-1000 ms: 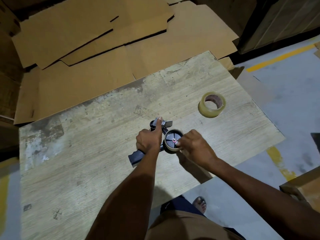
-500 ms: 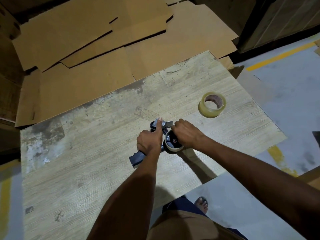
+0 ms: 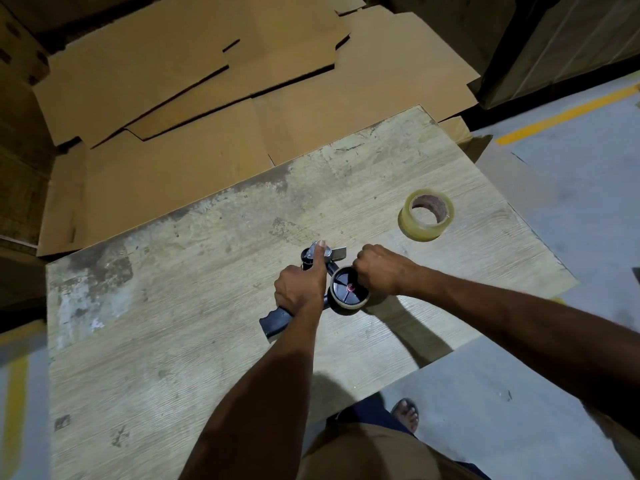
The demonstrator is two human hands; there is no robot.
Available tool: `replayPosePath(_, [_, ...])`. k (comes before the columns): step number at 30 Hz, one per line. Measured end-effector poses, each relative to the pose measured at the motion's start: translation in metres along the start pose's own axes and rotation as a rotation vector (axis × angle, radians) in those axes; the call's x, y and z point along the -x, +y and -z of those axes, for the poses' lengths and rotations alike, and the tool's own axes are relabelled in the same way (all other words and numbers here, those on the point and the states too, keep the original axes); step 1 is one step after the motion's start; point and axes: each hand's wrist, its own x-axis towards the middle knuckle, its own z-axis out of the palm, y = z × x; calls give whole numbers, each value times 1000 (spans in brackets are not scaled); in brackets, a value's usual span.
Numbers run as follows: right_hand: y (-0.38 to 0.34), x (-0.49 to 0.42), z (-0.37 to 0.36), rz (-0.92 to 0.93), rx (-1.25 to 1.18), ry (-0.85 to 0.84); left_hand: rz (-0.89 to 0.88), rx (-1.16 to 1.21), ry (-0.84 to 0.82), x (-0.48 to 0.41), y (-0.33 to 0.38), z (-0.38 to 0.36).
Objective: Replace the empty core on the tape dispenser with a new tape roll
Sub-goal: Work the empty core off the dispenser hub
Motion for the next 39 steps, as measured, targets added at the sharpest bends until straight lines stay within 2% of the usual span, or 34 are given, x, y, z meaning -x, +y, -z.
replayPosePath(3, [-4, 3, -3, -29, -61, 80, 5, 5, 9, -1, 0, -1])
replayPosePath(8, [-12, 10, -13, -210, -191, 138, 41, 1, 4, -4, 1, -5])
replayPosePath(12, [-13, 14, -21, -282, -226, 197, 49, -13, 5, -3, 1, -5])
replayPosePath(16, [-12, 23, -24, -318, -275, 370, 83, -3, -34, -2, 3, -1])
replayPosePath(19, [-23, 30, -20, -286, -383, 246, 94, 25, -75, -2, 2, 3])
replayPosePath(22, [-40, 21, -16, -324, -370, 78, 61, 16, -142, -2, 0, 7])
replayPosePath(24, [-47, 10, -16, -357, -365, 37, 42, -8, -162, -3, -1, 11])
replayPosePath(29, [-53, -6, -17, -383, -328, 16, 79, -120, -133, 1, -5, 4])
replayPosePath(32, [-53, -12, -14, -389, -316, -13, 114, -81, -139, -2, -3, -1])
replayPosePath(39, [-49, -5, -10, -310, -319, 10, 125, 17, -3, 0, 1, -2])
